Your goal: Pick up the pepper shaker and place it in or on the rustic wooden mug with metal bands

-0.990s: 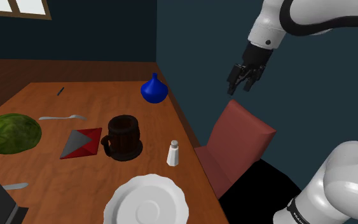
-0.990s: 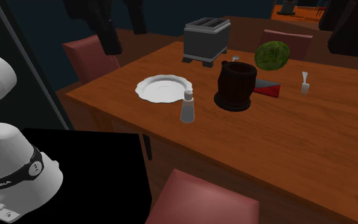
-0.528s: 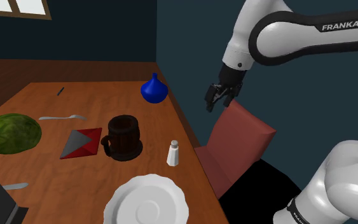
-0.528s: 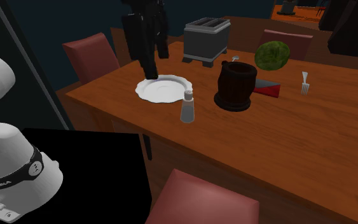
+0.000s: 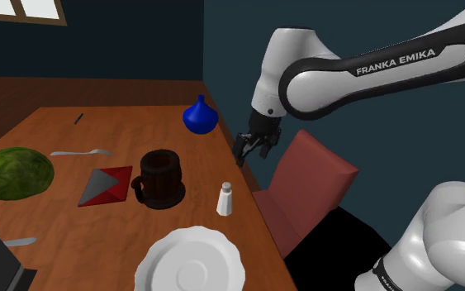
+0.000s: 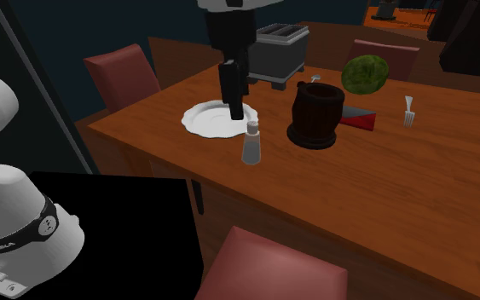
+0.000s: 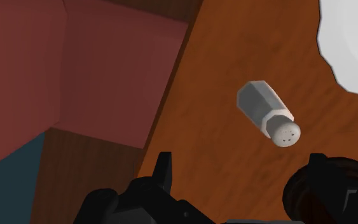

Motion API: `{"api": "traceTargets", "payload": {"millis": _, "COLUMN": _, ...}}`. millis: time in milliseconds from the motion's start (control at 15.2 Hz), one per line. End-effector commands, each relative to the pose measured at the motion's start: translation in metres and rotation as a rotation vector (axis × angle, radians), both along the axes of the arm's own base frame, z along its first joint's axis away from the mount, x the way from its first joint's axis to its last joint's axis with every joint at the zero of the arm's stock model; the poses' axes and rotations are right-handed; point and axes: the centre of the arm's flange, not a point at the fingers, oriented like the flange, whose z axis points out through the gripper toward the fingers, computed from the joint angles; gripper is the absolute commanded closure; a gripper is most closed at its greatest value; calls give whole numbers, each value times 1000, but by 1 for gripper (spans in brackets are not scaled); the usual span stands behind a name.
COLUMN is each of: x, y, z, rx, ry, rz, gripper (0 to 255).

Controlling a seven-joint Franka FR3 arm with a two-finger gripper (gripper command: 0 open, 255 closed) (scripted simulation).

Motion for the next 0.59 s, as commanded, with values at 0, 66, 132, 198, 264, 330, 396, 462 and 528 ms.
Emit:
{"api": "traceTargets", "payload": {"millis": 0, "x": 5, "y": 18, "z": -18, "rx": 4, "ry": 4, "rz": 8, "gripper": 0}}
{"api": "traceTargets", "payload": {"millis": 66, "x": 9, "y": 27, "z": -26, "rx": 6, "ry": 6, "rz": 12, "gripper": 0}}
{"api": "traceTargets", "payload": {"millis": 132, "x": 13, "y": 37, "z": -34, "rx": 8, "ry": 8, "rz": 17, "gripper": 0}}
{"api": "traceTargets", "payload": {"millis": 198, "x": 17, "y": 46, "z": -43, "rx": 9, "ry": 10, "rz": 21, "gripper": 0}}
{"api": "traceTargets", "payload": {"millis": 264, "x": 20, "y": 56, "z": -51, "rx": 11, "ry": 12, "rz": 25, "gripper": 0}}
{"api": "traceTargets", "payload": {"millis": 330, "x": 21, "y": 58, "z": -53, "rx": 11, "ry": 12, "rz": 26, "gripper": 0}}
{"api": "traceTargets", "payload": {"millis": 396, "x": 22, "y": 58, "z": -58, "rx": 11, "ry": 12, "rz": 26, "gripper": 0}}
{"api": "traceTargets", "payload": {"millis": 462, "x": 22, "y": 58, "z": -63, "rx": 11, "ry": 12, "rz": 26, "gripper": 0}}
{"api": "traceTargets", "payload": {"millis": 528, "x": 23, "y": 59, "z": -68, "rx": 11, "ry": 12, "rz": 26, "gripper": 0}}
